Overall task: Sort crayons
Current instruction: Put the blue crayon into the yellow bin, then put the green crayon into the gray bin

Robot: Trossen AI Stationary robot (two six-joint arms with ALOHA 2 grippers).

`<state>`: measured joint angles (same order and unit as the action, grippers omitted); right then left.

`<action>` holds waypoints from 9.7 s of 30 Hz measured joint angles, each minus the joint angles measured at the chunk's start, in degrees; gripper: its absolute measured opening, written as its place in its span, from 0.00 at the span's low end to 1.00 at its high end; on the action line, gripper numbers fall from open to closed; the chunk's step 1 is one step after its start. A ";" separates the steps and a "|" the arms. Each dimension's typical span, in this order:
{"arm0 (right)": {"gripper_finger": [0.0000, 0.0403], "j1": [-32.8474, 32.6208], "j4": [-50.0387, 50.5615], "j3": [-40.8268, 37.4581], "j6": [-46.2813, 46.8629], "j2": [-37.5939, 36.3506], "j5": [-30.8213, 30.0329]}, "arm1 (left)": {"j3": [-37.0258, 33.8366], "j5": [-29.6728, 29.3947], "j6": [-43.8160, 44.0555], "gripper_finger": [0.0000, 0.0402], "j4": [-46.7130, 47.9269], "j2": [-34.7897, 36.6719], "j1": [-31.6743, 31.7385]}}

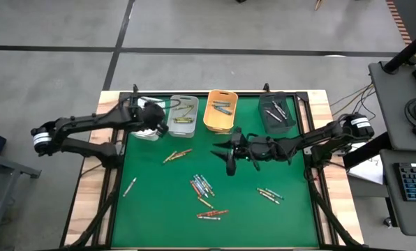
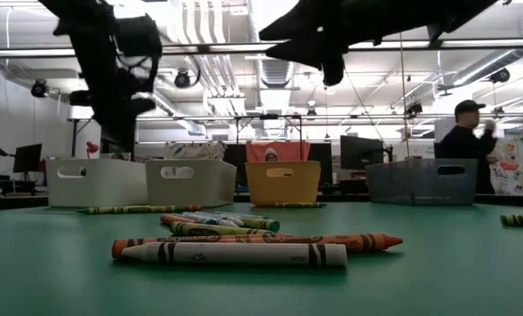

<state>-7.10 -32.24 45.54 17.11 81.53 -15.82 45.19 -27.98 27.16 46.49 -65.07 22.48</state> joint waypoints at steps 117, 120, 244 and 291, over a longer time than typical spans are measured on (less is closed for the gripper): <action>0.02 5.24 90.18 24.59 3.54 2.67 3.43 | 0.00 -2.96 -19.22 0.14 -28.97 3.23 -19.65; 0.02 10.30 89.93 28.94 -2.58 4.66 3.42 | 0.00 -2.95 -19.94 0.14 -28.94 3.23 -19.65; 0.24 11.13 38.70 16.81 -20.68 5.58 18.72 | -24.74 -8.75 18.57 0.39 -31.06 -8.22 -47.34; 0.24 11.09 38.73 16.94 -18.51 5.60 18.80 | -24.94 -8.85 25.87 0.01 -31.36 -10.82 -47.32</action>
<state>3.99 6.48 62.48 -1.40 87.13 2.98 20.25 -36.82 53.04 15.13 -75.89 -24.85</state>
